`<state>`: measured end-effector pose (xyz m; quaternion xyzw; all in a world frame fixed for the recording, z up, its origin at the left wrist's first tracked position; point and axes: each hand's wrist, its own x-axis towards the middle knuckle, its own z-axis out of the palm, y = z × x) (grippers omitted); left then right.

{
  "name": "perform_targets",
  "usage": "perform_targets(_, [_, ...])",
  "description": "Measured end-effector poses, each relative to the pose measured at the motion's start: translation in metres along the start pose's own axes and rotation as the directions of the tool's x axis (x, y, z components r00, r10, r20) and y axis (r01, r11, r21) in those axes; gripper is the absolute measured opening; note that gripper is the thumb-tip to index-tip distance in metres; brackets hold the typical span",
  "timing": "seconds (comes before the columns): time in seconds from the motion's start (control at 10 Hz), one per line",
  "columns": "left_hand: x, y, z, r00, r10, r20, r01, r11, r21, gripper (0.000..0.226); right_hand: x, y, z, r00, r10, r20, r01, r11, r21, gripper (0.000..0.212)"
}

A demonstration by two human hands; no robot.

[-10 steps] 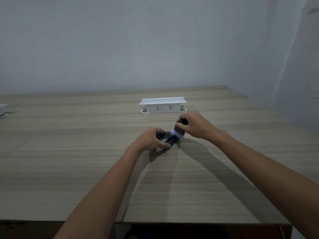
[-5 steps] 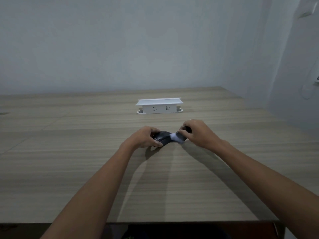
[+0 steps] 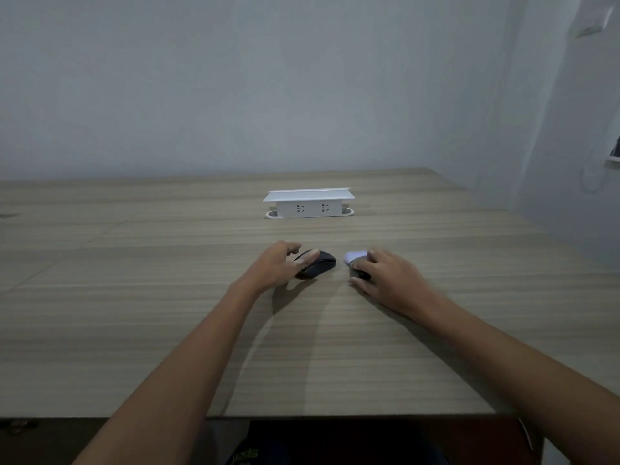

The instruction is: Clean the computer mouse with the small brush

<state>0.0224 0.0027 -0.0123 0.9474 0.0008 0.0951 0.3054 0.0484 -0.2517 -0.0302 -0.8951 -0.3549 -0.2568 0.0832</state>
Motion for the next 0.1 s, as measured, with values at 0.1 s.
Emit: perform_targets(0.1, [-0.0038, -0.0041, 0.0064, 0.995, 0.035, -0.097, -0.037, 0.999, -0.024, 0.069, -0.0017, 0.0007, -0.0031, 0.997, 0.071, 0.016, -0.072, 0.996, 0.049, 0.034])
